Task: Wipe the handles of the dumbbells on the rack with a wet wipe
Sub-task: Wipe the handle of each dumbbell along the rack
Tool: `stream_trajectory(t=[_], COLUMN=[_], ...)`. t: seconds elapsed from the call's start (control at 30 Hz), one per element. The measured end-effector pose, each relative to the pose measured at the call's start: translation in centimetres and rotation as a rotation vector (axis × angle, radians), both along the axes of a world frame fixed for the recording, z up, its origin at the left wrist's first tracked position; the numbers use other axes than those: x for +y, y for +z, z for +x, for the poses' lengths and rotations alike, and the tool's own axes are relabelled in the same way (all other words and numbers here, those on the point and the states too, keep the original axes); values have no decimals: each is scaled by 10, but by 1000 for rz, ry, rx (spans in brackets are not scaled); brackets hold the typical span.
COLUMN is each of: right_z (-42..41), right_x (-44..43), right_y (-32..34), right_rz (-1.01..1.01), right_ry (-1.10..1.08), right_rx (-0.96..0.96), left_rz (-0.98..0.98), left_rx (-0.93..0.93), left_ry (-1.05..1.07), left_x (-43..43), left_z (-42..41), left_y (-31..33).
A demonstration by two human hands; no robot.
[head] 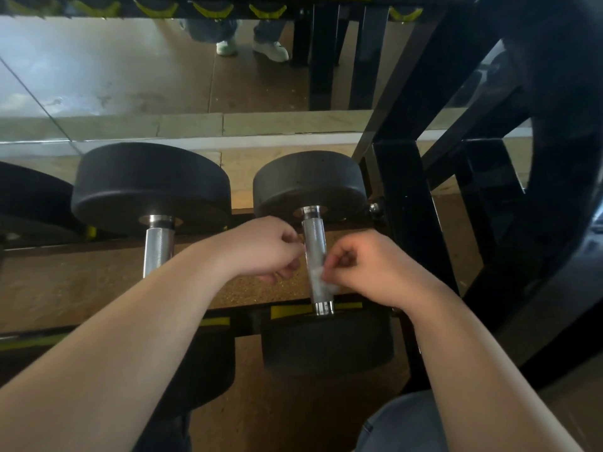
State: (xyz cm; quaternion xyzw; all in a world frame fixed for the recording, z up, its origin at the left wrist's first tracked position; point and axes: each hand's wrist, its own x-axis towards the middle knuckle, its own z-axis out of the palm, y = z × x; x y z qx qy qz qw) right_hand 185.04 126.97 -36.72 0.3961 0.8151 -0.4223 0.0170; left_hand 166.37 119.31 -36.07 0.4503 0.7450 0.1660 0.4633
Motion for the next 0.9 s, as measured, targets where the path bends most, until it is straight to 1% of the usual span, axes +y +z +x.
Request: stream_trajectory(t=[0.13,0.17,0.2,0.27,0.33,0.37,0.4,0.43,0.5,0.57,0.63,0.7,0.77,0.83,0.87,0.9], right_z=[-26,-29,-28,-17,-2,4,7,7,-1,-16,-30,-34,-27,-17,-14,-13], right_x=[6,8,10,11,6,1,-2,-3,-5,-2,2,4,4,-2,-6,-9], right_y=[-9,-9,-10,-5,4,8,10,11,10,1,-7,-10,-3,5,8,8], right_rz=[194,198,172,61,-54,-90,-92,-62,64,212,318,335,265,155,130,144], right_ry=[-236,-248,-226,-77,137,208,244,248,180,36,-101,-151,-50,141,209,241], right_rx=[268,297,287,152,-77,-172,-215,-208,-88,85,241,276,160,-34,-115,-156], left_rz=[11,15,18,23,21,17,12,10,9,15,22,26,18,-5,-17,-26], left_rx=[-40,-39,-35,-30,-33,-30,-29,-30,-44,-69,-84,-87,-104,-95,-79,-70], left_ry=[43,49,48,33,17,12,12,16,29,61,100,115,109,100,97,102], left_x=[-1,-1,-1,-2,-3,-3,-3,-3,-3,-3,-4,-6,-7,-9,-10,-10], left_z=[2,2,1,0,0,0,1,1,2,3,5,5,4,2,1,0], left_y=[-1,-1,-1,-1,0,1,1,1,1,2,2,4,7,8,8,7])
